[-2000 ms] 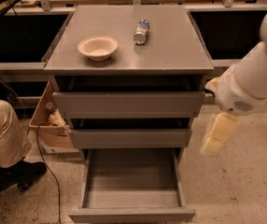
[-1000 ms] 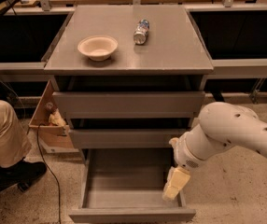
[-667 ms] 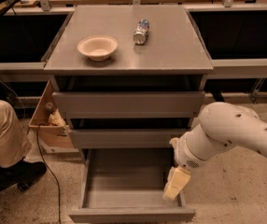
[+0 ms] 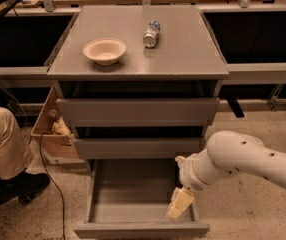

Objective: Close bottom drawer

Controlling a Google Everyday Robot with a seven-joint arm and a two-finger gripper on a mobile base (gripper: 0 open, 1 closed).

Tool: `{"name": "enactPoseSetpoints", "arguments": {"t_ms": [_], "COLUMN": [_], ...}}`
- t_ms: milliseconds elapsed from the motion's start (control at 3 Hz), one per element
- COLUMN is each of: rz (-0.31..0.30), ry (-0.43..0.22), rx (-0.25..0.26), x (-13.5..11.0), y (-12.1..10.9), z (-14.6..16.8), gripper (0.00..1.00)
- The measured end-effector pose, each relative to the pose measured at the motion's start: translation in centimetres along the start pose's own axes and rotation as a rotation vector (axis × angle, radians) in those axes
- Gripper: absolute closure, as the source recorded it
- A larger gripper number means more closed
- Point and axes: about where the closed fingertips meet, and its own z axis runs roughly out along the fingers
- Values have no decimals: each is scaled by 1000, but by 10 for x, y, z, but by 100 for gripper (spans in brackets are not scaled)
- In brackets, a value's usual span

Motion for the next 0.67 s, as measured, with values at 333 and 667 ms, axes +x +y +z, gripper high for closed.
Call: {"name": "enactPoseSetpoints", "arguments": {"t_ms": [333,667], "rz": [-26,-23], "ry": [-44,-83], "rx": [9,-14], "x": [13,28], "y": [-11,-19], "z": [67,130], "gripper": [0,0]}}
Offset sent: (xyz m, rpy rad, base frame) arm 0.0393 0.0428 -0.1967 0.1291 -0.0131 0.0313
